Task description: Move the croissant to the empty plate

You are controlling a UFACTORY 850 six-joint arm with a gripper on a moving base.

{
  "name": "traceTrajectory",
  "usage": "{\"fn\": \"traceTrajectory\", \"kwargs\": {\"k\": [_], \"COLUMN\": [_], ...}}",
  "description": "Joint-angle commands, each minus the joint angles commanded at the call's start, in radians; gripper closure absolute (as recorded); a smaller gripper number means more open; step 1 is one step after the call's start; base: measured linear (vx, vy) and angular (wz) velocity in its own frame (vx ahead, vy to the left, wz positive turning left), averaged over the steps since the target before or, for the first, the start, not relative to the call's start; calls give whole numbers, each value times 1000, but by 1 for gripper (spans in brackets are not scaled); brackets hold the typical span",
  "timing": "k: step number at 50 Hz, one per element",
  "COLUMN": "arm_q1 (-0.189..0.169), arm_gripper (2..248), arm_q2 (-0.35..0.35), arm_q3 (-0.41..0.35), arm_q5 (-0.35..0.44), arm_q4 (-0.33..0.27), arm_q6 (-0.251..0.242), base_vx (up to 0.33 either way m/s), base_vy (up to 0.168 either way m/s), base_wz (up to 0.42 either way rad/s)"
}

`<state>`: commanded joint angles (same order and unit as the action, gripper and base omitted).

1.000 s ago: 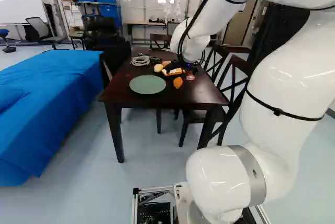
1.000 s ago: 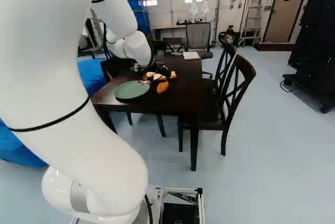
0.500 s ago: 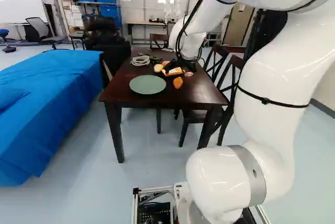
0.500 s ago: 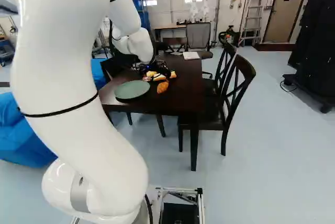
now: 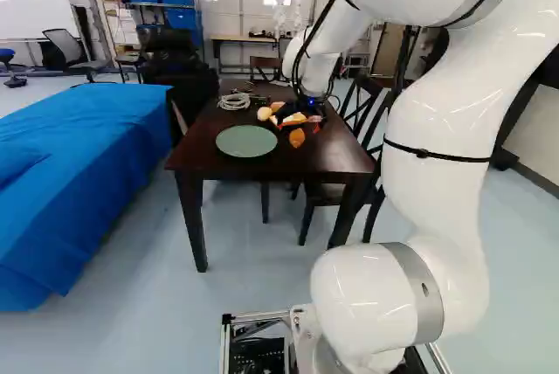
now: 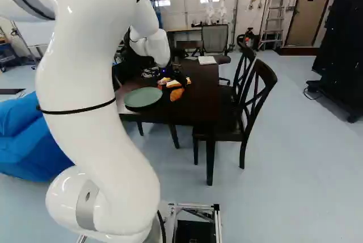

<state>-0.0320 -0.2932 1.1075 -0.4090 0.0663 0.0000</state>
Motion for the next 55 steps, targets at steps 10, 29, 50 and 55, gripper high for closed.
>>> {"fn": "traceTrajectory", "kwargs": {"k": [10, 29, 50, 55], "arm_q1": [-16, -28, -43, -43], "arm_gripper": [3, 3, 3, 3], "arm_q2": [-37, -113, -170, -182], "arm_q3": [45, 144, 220, 236], "arm_q5": [-58, -129, -173, -191], "arm_q4": [0, 0, 0, 0], "arm_q6": [0, 87, 179, 179], "base_vx": [0, 0, 0, 0], "base_vy": [0, 0, 0, 0], "base_wz": [0, 0, 0, 0]}}
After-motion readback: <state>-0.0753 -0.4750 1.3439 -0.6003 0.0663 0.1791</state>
